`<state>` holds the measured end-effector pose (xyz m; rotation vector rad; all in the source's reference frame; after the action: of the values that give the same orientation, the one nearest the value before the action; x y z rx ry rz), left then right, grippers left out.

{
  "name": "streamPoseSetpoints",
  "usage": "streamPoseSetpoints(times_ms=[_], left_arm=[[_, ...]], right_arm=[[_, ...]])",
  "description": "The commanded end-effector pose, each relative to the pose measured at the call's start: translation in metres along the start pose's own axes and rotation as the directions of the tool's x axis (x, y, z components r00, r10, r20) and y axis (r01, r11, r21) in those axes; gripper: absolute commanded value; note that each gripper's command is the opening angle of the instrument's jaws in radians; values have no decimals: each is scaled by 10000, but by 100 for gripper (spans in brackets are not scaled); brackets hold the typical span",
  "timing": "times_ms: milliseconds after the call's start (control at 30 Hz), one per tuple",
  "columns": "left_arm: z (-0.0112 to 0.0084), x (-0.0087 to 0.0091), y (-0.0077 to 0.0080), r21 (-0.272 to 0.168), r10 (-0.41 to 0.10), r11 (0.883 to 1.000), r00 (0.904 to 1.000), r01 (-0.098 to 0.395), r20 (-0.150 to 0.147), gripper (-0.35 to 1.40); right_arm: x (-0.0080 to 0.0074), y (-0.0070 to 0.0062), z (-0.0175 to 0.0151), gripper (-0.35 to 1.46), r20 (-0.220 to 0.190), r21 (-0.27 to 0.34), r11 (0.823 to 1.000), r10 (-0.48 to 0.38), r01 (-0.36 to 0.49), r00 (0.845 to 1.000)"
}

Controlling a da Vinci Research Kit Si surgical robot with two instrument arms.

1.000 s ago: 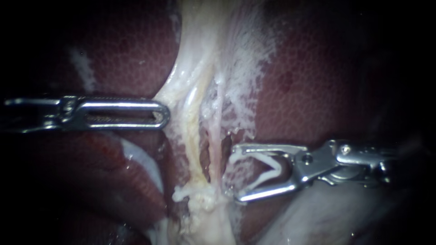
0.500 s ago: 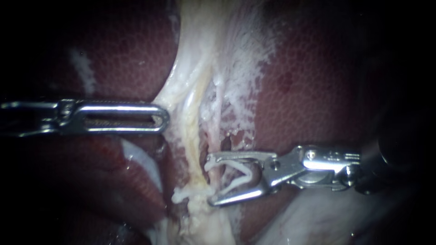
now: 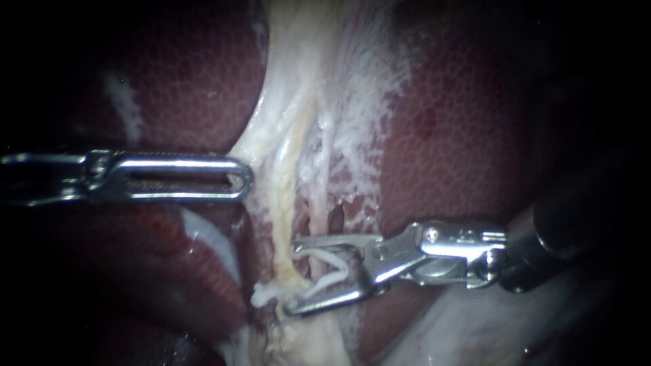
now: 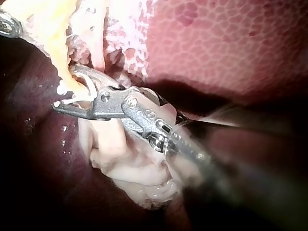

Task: Clipping second clip left tube

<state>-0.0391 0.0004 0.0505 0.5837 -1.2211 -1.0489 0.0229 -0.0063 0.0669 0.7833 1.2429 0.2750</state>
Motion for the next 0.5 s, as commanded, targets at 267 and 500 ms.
streamPoseSetpoints(times_ms=[267,500], left_arm=[[1,2,5,21,3,10000,10000,-3,-12,-35],[1,2,5,21,4,10000,10000,-4,-12,-35]], right_arm=[[4,3,14,54,19,186,9998,31,-31,10000],[7,7,22,53,31,301,9995,-11,10,10000]])
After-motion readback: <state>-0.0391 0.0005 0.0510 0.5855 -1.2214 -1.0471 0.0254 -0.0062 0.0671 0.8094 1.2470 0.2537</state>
